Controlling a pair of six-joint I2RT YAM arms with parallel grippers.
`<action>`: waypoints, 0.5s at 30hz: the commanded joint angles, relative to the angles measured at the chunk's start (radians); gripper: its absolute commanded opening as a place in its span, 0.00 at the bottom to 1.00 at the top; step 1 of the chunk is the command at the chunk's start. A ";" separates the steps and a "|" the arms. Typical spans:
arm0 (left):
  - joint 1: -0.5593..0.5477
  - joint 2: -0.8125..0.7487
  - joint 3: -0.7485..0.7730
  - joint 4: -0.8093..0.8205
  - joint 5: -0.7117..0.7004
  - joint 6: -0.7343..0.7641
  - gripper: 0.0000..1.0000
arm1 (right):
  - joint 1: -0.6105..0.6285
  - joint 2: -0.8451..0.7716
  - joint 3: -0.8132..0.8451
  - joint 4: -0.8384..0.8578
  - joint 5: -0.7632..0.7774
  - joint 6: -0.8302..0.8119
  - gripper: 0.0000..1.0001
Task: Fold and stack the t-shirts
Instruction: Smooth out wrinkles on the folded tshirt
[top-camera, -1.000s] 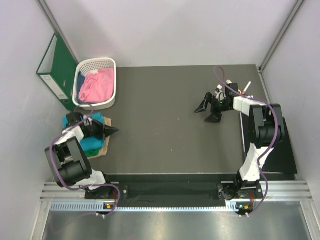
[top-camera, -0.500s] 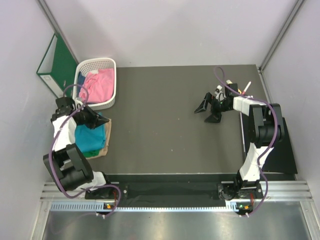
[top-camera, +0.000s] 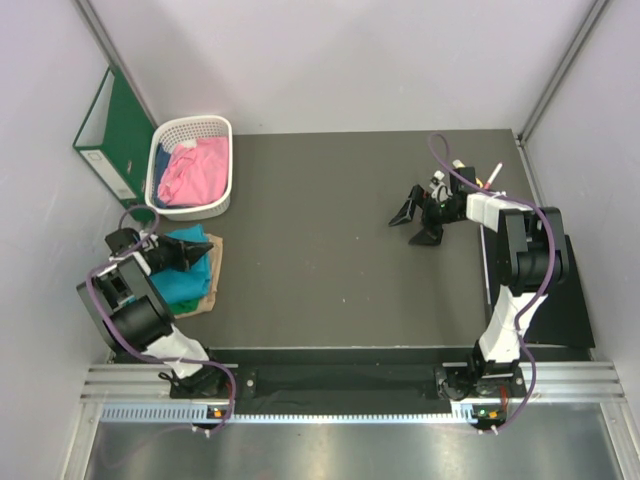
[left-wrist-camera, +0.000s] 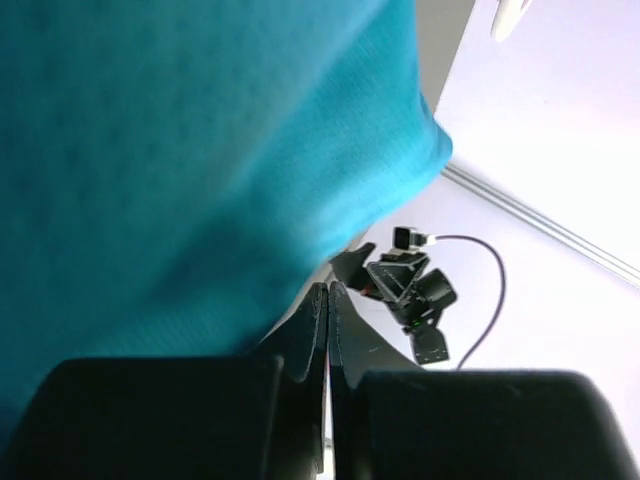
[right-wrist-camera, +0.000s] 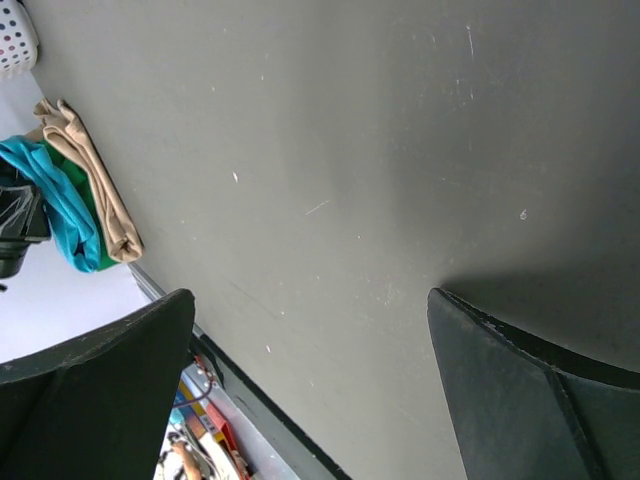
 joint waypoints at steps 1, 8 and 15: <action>0.012 0.060 0.017 0.124 0.110 -0.033 0.00 | 0.010 -0.019 -0.008 0.028 -0.013 -0.004 1.00; 0.011 -0.084 0.142 -0.155 0.087 0.218 0.00 | 0.010 -0.019 -0.020 0.048 -0.010 0.012 1.00; 0.002 -0.234 0.028 -0.396 0.047 0.321 0.00 | 0.012 0.001 -0.017 0.079 -0.010 0.042 0.99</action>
